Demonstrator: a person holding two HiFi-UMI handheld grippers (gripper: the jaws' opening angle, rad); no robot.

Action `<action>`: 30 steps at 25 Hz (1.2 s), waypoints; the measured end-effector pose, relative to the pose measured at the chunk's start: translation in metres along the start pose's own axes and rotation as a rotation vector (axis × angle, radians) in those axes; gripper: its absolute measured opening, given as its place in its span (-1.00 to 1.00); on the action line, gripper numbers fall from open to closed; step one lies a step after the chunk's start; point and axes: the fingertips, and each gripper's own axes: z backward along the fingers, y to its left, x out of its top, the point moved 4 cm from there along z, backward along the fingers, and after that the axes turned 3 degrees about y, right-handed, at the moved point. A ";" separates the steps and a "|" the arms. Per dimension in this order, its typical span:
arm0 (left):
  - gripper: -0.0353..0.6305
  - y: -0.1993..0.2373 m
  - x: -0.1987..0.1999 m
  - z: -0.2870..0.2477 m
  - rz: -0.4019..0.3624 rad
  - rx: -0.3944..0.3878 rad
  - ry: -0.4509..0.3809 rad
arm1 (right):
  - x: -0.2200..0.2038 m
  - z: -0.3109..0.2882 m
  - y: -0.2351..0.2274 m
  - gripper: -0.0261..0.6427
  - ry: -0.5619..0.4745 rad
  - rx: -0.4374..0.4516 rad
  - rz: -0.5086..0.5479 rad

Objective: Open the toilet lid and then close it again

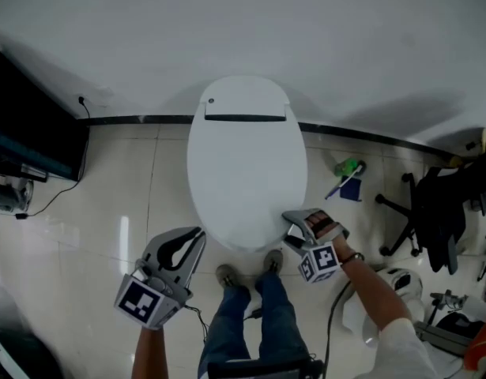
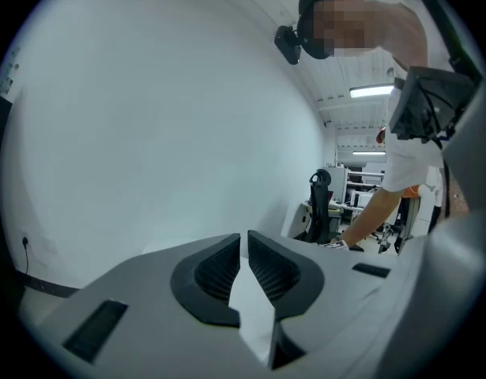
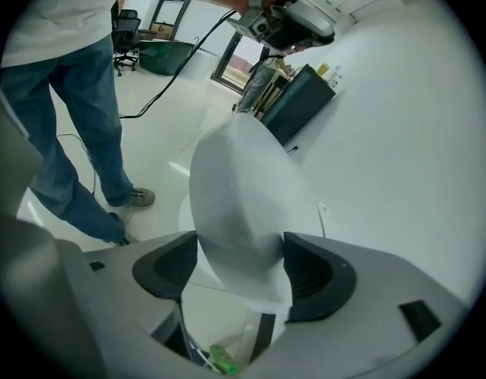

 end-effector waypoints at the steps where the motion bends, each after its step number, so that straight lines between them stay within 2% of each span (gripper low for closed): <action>1: -0.82 -0.001 -0.009 0.000 0.002 0.000 0.006 | -0.002 -0.009 0.011 0.08 0.008 0.031 -0.013; 10: -0.82 -0.002 -0.066 -0.010 0.020 -0.010 0.041 | -0.021 -0.100 0.076 0.08 0.100 0.247 -0.105; 18: -0.82 -0.013 -0.065 -0.016 0.018 -0.015 0.031 | -0.026 -0.138 0.085 0.08 0.190 0.346 -0.230; 22: -0.82 -0.010 -0.059 -0.014 0.020 -0.003 0.032 | -0.021 -0.130 0.079 0.08 0.142 0.368 -0.314; 25: -0.82 -0.009 -0.049 -0.010 0.015 0.008 0.034 | -0.010 -0.102 0.069 0.08 0.046 0.325 -0.477; 28: -0.82 -0.010 -0.032 -0.002 0.001 0.023 0.041 | 0.016 -0.035 0.026 0.08 -0.119 0.188 -0.704; 30: -0.82 -0.013 -0.016 0.001 0.010 0.031 0.037 | 0.033 0.024 -0.008 0.08 -0.215 0.098 -0.815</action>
